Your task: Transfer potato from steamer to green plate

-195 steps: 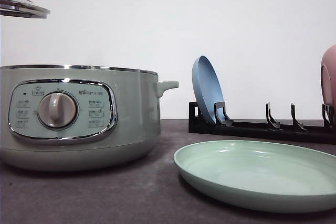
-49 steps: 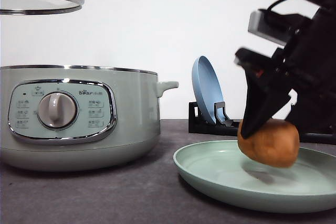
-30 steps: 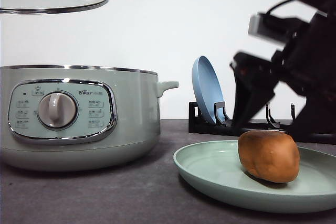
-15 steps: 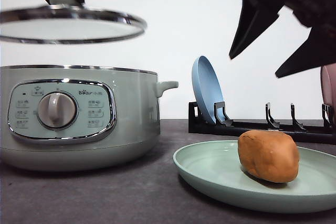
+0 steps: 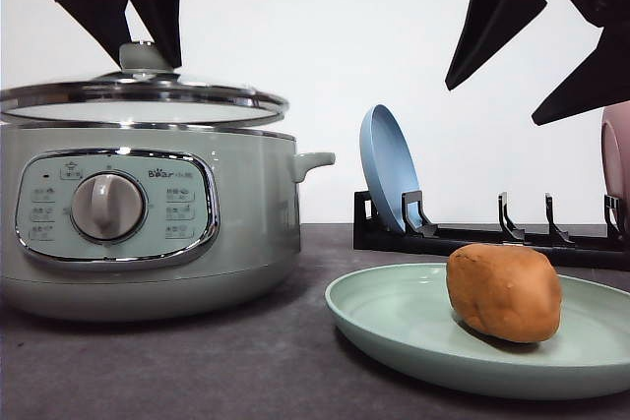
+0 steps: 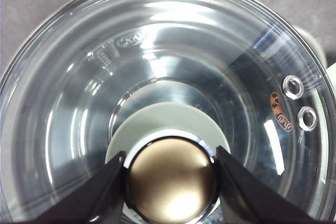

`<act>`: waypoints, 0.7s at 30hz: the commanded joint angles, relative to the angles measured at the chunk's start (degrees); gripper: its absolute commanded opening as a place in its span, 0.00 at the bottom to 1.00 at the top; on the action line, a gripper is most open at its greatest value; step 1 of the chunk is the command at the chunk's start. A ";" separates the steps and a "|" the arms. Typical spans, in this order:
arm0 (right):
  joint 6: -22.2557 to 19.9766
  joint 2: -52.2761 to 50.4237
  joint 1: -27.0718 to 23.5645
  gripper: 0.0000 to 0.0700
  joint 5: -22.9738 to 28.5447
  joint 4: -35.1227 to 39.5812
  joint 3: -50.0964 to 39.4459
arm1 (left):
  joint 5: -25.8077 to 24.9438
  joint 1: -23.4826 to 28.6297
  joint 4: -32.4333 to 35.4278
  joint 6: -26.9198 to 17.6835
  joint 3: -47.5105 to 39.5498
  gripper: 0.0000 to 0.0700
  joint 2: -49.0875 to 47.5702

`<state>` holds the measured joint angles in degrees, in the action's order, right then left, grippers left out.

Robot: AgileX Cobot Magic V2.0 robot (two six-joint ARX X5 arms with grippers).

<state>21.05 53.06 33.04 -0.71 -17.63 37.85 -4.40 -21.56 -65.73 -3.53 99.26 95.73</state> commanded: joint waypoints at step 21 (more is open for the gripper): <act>-0.95 0.39 0.42 0.79 2.28 -0.42 1.01 | -0.11 -2.05 1.04 -0.12 1.62 0.00 3.95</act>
<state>20.82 53.06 33.02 1.32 -18.24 37.85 -2.91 -22.89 -64.89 -3.77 99.46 97.89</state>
